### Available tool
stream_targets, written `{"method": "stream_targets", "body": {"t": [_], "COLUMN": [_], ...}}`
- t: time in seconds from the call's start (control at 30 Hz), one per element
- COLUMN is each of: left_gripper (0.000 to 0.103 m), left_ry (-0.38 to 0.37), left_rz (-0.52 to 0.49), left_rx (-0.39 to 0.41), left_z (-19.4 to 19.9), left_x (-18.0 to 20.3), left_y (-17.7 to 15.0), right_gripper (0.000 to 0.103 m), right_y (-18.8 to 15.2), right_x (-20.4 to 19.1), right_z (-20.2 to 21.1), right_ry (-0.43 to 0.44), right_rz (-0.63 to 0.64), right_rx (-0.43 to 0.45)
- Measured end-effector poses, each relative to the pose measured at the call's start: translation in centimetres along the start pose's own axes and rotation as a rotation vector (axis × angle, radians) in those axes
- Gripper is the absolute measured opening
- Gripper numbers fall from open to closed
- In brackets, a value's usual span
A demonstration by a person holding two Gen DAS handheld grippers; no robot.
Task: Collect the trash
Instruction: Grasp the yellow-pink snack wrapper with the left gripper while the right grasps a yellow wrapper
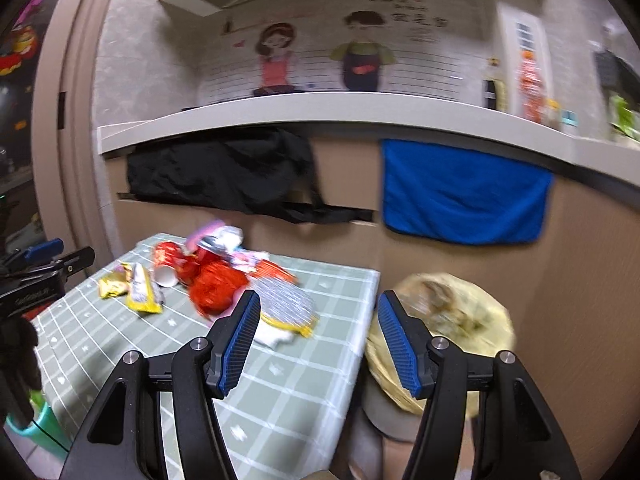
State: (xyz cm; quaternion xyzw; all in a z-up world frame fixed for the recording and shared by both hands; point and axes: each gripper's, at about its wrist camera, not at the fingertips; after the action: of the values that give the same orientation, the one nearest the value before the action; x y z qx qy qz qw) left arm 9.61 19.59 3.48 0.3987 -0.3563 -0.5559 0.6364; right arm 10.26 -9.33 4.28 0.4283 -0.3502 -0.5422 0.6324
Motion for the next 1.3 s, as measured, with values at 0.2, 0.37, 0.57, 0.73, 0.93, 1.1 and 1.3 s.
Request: {"method": "stream_targets", "body": {"t": [0.2, 0.37, 0.57, 0.73, 0.93, 1.1, 1.3], "left_gripper": [0.079, 0.079, 0.079, 0.079, 0.079, 0.079, 0.079], "left_ry": [-0.008, -0.045, 0.018, 0.048, -0.037, -0.097, -0.109], "left_rz": [0.196, 0.229, 0.246, 0.212, 0.231, 0.214, 0.291], "left_rx": [-0.113, -0.195, -0.151, -0.115, -0.143, -0.187, -0.254], "left_z": [-7.0, -11.2, -11.1, -10.5, -12.7, -15.3, -19.4], "left_x": [-8.5, -12.0, -16.6, -18.3, -18.8, -17.9, -19.0], "left_y": [-1.6, -2.1, -1.2, -1.5, -1.9, -1.6, -1.3], "right_gripper": [0.058, 0.058, 0.058, 0.056, 0.035, 0.012, 0.011], "right_y": [1.8, 1.2, -0.3, -0.9, -2.6, -2.3, -1.0], "right_x": [-5.1, -8.7, -16.7, -23.4, -26.0, -22.6, -16.9], "right_z": [-6.9, -12.4, -18.6, -23.9, -28.5, -26.4, -23.3], "right_ry": [0.072, 0.182, 0.397, 0.523, 0.51, 0.509, 0.458], "right_rz": [0.091, 0.112, 0.206, 0.24, 0.254, 0.23, 0.146], "right_rx": [-0.032, -0.142, -0.327, -0.416, -0.529, -0.532, -0.5]}}
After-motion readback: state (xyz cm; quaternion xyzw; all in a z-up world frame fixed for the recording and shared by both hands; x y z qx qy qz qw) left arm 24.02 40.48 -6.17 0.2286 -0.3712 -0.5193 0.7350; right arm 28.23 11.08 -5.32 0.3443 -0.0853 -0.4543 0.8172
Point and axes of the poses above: each gripper's, at about its wrist camera, not at the fingertips, and z roughly against the way its jaws point, x to its right, y to its top, and after that the axes turned 3 degrees about -z, right-handed
